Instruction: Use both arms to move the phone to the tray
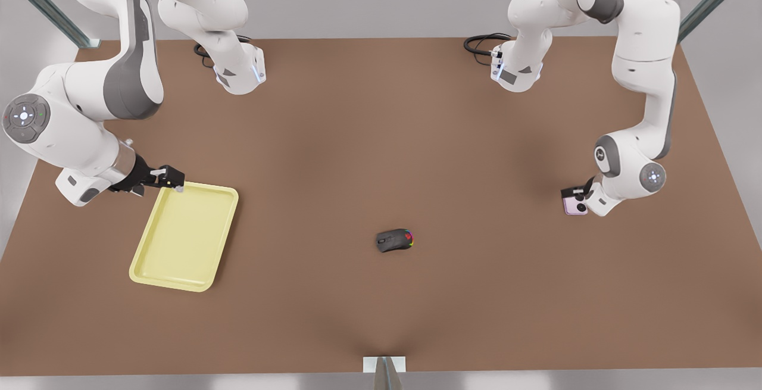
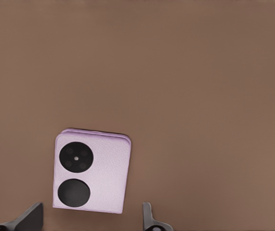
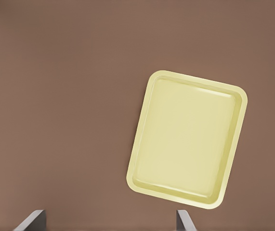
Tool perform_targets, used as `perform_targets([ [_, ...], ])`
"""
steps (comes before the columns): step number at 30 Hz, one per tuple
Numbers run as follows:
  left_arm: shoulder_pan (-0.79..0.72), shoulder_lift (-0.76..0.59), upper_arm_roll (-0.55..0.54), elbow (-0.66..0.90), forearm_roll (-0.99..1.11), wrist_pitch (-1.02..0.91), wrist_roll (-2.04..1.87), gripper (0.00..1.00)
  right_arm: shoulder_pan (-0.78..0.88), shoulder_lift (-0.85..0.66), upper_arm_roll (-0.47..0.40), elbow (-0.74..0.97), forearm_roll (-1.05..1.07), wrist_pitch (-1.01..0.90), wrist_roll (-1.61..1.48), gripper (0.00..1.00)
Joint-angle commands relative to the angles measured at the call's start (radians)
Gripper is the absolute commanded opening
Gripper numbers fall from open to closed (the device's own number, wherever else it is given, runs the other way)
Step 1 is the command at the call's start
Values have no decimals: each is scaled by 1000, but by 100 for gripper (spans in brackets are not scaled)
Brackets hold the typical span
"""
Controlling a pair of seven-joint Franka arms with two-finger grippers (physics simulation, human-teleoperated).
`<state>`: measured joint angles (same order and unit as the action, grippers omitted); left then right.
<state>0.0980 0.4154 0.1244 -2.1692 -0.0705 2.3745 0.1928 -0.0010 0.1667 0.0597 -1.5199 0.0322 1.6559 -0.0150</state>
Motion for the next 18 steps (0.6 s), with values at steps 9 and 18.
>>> perform_targets([
  [9,0,48,0,-1,11,164,293,100,1,5,0,0,0,10,-8,100],
  [18,0,83,0,22,8,155,109,100,1,5,2,-2,0,12,1,100],
])
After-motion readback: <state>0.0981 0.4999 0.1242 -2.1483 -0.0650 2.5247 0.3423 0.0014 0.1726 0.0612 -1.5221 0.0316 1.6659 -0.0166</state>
